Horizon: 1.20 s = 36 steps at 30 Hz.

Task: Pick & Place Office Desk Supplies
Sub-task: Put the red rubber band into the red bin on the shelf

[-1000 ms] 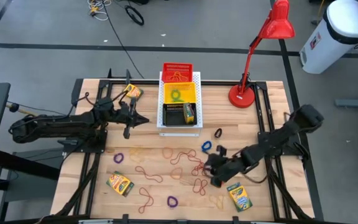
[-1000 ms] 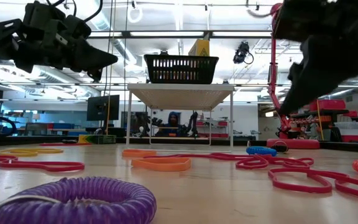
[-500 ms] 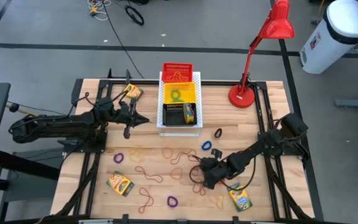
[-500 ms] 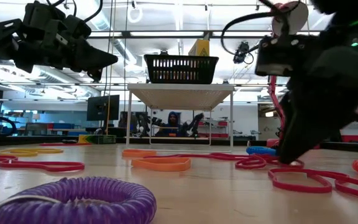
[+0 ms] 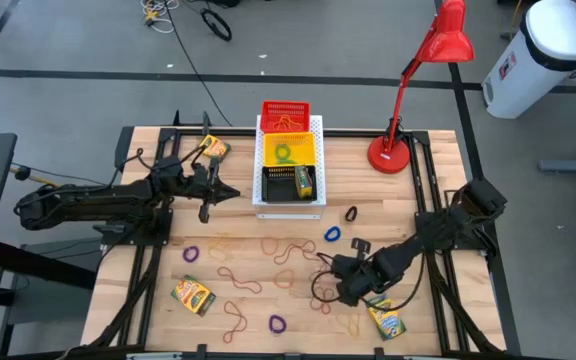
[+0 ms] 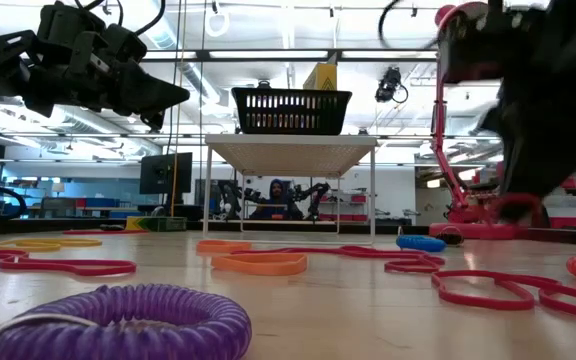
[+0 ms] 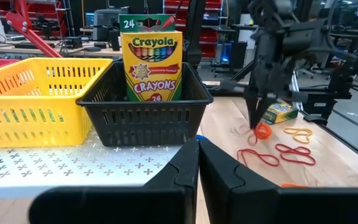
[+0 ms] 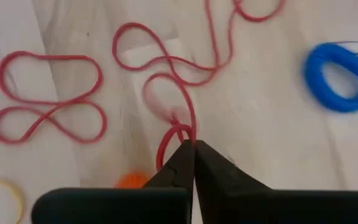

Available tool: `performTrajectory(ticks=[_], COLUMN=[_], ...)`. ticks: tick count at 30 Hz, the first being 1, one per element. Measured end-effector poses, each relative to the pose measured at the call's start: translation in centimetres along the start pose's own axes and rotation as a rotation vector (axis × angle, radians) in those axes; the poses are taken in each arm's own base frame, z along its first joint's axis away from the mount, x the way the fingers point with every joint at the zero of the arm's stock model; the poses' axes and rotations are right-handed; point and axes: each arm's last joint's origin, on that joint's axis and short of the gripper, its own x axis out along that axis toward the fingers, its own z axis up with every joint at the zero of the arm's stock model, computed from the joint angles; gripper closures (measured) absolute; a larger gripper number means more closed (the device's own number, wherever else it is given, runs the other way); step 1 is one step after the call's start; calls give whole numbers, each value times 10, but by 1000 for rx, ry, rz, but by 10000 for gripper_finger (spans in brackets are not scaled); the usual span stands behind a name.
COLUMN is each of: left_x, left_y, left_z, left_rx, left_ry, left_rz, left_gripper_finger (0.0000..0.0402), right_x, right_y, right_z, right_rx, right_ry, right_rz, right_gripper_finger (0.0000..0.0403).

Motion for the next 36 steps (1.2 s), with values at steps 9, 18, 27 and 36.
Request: performTrajectory(ticks=[9, 18, 27, 36], left_x=[0, 0, 0, 0], left_y=[0, 0, 0, 0], left_z=[0, 0, 0, 0], left_rx=[0, 1, 1, 1], left_ry=[-1, -2, -1, -1], left_rz=[0, 0, 0, 0], left_gripper_finger=[383, 383, 383, 383], right_x=[-60, -116, -154, -144], right_y=[-8, -48, -143, -248], right_z=[10, 41, 86, 169], right_rx=[14, 51, 253, 308], right_ry=[2, -136, -350, -608], right_rz=[-250, -490, -670, -410], right_gripper_finger=[399, 399, 399, 399])
